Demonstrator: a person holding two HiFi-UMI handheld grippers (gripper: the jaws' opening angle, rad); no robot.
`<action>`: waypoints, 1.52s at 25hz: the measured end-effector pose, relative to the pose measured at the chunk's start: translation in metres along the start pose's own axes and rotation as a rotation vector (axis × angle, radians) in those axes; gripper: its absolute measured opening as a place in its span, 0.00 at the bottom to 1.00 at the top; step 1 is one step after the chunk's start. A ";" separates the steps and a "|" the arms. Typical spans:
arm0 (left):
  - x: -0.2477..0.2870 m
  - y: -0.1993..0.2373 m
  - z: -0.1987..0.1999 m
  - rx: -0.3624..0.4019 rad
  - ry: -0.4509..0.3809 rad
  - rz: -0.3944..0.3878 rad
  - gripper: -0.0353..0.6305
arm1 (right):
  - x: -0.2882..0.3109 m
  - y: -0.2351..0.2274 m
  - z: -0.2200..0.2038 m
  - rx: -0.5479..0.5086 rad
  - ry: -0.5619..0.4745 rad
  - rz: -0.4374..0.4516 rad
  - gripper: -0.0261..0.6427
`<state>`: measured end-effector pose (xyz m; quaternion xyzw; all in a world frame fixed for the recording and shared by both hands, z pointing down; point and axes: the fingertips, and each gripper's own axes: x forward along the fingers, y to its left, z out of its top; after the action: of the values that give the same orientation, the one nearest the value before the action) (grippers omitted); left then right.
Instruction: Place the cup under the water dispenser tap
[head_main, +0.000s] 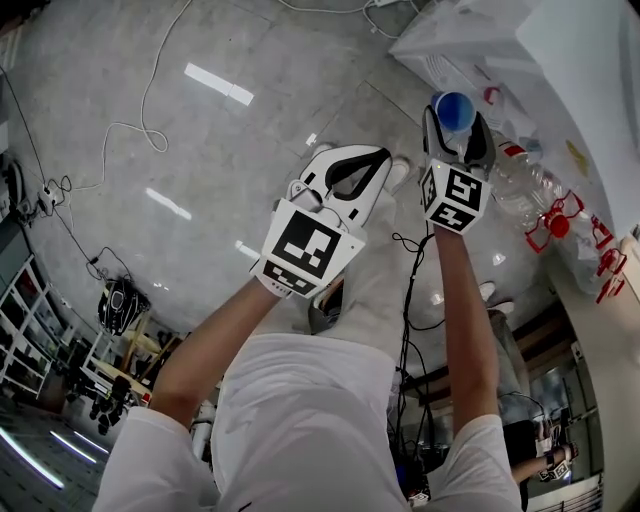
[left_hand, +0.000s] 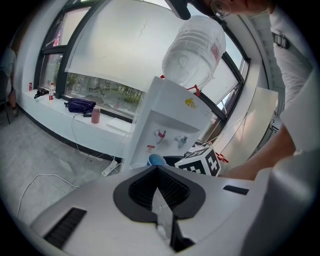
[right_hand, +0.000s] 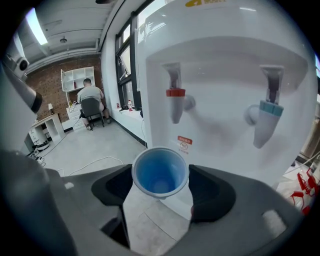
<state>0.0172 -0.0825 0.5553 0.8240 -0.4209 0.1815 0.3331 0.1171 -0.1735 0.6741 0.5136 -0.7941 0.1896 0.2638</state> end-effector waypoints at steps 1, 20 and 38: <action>0.002 0.000 -0.001 0.002 0.001 0.000 0.05 | 0.003 -0.003 -0.001 0.002 -0.001 -0.006 0.58; 0.028 0.014 -0.026 0.018 0.030 -0.016 0.05 | 0.047 -0.032 -0.017 -0.002 -0.029 -0.084 0.58; 0.026 0.015 -0.034 0.028 0.040 -0.029 0.05 | 0.065 -0.034 -0.016 -0.013 -0.042 -0.118 0.58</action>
<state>0.0197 -0.0799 0.6001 0.8307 -0.3995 0.1989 0.3327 0.1299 -0.2239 0.7277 0.5619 -0.7690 0.1577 0.2610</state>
